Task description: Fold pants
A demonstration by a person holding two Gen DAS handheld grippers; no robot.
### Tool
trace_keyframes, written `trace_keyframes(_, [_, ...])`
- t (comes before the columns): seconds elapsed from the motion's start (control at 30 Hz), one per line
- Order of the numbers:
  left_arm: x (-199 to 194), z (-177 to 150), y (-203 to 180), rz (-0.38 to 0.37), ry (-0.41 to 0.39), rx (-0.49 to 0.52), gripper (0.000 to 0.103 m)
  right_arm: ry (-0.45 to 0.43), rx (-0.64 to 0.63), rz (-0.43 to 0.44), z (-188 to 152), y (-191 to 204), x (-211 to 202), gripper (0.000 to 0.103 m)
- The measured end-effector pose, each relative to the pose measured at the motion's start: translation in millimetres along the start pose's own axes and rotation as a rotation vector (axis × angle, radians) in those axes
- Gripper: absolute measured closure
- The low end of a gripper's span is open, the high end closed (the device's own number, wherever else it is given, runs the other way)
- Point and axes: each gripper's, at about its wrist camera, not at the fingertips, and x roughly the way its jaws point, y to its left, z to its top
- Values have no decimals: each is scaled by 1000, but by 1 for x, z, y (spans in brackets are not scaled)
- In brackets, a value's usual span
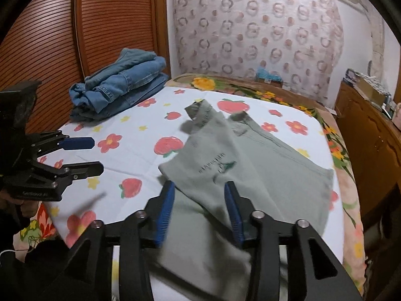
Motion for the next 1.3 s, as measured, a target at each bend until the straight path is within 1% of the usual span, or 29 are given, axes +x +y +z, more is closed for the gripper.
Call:
trace_keyframes(0.03, [0, 0, 2, 2, -1, -2, 37, 7, -6, 4, 4, 1, 4, 54])
trace_keyframes(0.1, [-1, -1, 6, 5, -2, -8, 37, 24, -17, 21, 10, 3, 10, 53])
trace_keyframes(0.47, [-2, -3, 27, 23, -9, -43, 37, 113, -167, 41, 29, 27, 45, 54])
trace_keyframes(0.7, [-1, -4, 33, 31, -5, -49, 37, 191, -236, 4, 34, 35, 82, 54])
trace_keyframes(0.73, [0, -4, 33, 32, -4, -51, 37, 203, -251, -2, 33, 37, 85, 61])
trace_keyframes(0.8, [1, -4, 34, 31, -1, -52, 37, 210, -289, -32, 34, 43, 94, 69])
trace_keyframes(0.83, [0, -4, 33, 31, 0, -52, 37, 207, -295, -38, 34, 44, 96, 78])
trace_keyframes(0.87, [1, -3, 31, 29, 2, -51, 37, 201, -293, -38, 35, 43, 96, 84])
trace_keyframes(0.9, [2, -3, 31, 28, 3, -50, 37, 193, -291, -39, 36, 42, 94, 92])
trace_keyframes(0.93, [2, -3, 30, 26, 4, -48, 37, 183, -286, -39, 38, 40, 93, 96])
trace_keyframes(1.0, [5, -4, 28, 22, 8, -45, 37, 162, -273, -35, 40, 34, 85, 99])
trace_keyframes(1.1, [8, -4, 22, 11, 15, -36, 37, 126, -257, -48, 44, 26, 74, 100])
trace_keyframes(1.17, [10, -4, 17, 4, 17, -28, 37, 106, -225, -52, 49, 17, 68, 100])
trace_keyframes(1.3, [13, 0, 6, -10, 18, -6, 37, 68, -187, -107, 55, -1, 58, 100])
